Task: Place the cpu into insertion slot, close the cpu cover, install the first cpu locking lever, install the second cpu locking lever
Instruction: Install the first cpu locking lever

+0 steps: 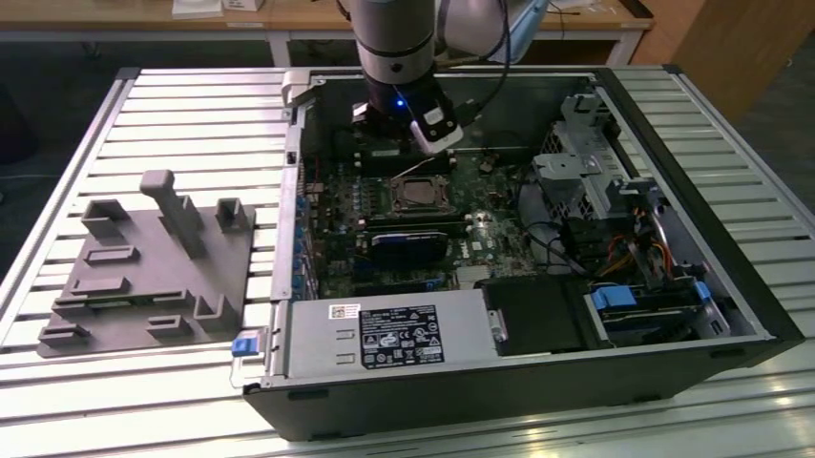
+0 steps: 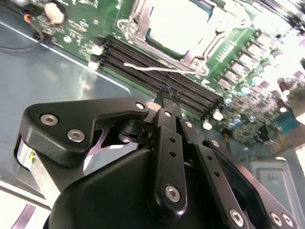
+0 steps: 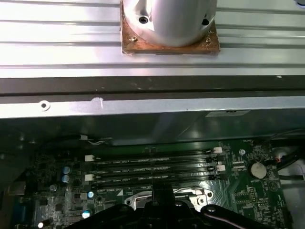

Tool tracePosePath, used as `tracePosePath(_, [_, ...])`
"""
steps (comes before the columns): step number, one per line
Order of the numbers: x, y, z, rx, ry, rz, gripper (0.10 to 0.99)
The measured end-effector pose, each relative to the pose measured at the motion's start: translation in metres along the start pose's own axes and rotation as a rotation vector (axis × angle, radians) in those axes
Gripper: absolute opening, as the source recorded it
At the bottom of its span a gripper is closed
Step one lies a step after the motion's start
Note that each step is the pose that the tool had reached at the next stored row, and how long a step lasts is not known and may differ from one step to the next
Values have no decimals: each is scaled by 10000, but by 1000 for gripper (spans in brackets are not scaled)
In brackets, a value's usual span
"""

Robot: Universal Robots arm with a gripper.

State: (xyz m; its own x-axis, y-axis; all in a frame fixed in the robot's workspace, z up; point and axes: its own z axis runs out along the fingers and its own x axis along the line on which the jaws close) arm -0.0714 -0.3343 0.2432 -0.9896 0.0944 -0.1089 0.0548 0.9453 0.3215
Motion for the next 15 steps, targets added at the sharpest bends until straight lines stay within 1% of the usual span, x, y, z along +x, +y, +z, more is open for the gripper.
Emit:
tracePosePath(2, [2,-6,16,-8,-89,-29,106])
tracePosePath(7, [7,-20,58,-23,-271,-64,106])
tracePosePath(15, [14,-46,122,-8,-561,130,106])
